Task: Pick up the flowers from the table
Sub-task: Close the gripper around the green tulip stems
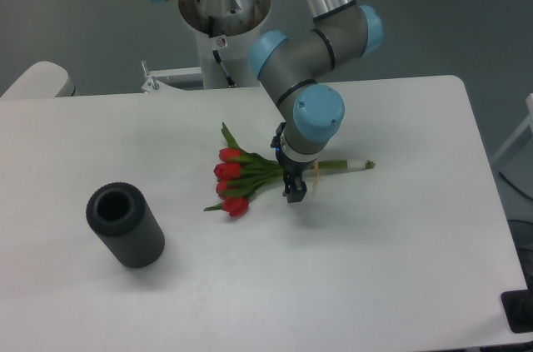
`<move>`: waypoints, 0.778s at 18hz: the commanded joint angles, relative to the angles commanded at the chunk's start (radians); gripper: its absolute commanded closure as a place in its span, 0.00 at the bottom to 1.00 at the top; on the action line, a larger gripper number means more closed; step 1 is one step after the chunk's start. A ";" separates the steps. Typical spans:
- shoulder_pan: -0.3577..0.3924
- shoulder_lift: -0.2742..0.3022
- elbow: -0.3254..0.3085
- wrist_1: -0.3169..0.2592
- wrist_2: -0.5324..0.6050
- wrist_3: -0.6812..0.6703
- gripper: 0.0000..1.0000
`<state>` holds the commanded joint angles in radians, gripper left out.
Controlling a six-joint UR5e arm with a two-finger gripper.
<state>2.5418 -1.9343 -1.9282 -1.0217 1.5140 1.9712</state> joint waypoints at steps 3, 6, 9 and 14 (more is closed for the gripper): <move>0.002 0.000 -0.012 0.023 0.000 0.000 0.49; 0.002 0.000 -0.009 0.029 0.002 -0.006 0.74; 0.003 0.000 0.006 0.029 0.002 -0.009 0.75; 0.009 0.000 0.037 0.026 0.003 -0.011 0.77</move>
<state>2.5510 -1.9343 -1.8915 -0.9955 1.5171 1.9604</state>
